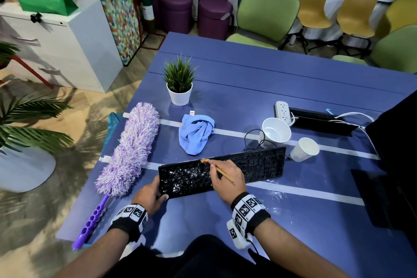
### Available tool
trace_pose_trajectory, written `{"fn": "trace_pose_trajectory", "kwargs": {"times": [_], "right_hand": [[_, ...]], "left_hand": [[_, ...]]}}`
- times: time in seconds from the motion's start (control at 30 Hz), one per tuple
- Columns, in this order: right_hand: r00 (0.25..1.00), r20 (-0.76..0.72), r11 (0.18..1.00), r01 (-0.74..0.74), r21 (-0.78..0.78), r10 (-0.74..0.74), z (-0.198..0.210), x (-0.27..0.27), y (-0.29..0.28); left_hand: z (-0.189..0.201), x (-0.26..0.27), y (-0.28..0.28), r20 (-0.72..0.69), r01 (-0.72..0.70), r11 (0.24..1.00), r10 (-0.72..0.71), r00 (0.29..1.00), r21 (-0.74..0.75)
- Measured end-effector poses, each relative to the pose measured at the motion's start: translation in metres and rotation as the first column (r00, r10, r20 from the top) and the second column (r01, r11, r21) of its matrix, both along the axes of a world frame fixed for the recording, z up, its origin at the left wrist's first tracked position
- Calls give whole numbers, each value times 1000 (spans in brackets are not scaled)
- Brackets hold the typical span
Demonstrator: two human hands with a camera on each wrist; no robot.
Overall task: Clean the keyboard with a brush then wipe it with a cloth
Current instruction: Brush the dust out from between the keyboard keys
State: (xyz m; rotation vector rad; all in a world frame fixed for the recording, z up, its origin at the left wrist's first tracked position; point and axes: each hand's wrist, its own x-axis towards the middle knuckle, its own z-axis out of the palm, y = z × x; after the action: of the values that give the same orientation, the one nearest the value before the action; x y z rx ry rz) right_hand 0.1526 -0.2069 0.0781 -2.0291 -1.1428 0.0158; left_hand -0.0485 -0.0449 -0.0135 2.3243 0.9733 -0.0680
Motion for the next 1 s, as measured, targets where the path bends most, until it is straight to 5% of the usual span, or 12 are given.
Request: {"fn": "trace_pose_trajectory", "kwargs": {"times": [0.13, 0.3, 0.47, 0.63, 0.77, 1.0], "right_hand": [[996, 17, 996, 91, 20, -92, 3, 1, 1], [985, -14, 982, -174, -73, 174, -3, -17, 11], [994, -25, 993, 108, -41, -110, -3, 15, -9], [981, -78, 959, -188, -213, 175, -14, 15, -37], [996, -38, 995, -79, -66, 76, -21, 19, -40], [982, -111, 973, -171, -153, 155, -18, 14, -34]], "left_hand": [[-1, 0, 0, -14, -1, 1000, 1, 1000, 5], [2, 0, 0, 4, -2, 1000, 2, 1000, -13], [5, 0, -1, -6, 3, 1000, -3, 1000, -4], [5, -1, 1, -3, 5, 1000, -5, 1000, -5], [6, -1, -1, 0, -1, 1000, 1, 1000, -6], [6, 1, 0, -1, 9, 1000, -9, 1000, -6]]}}
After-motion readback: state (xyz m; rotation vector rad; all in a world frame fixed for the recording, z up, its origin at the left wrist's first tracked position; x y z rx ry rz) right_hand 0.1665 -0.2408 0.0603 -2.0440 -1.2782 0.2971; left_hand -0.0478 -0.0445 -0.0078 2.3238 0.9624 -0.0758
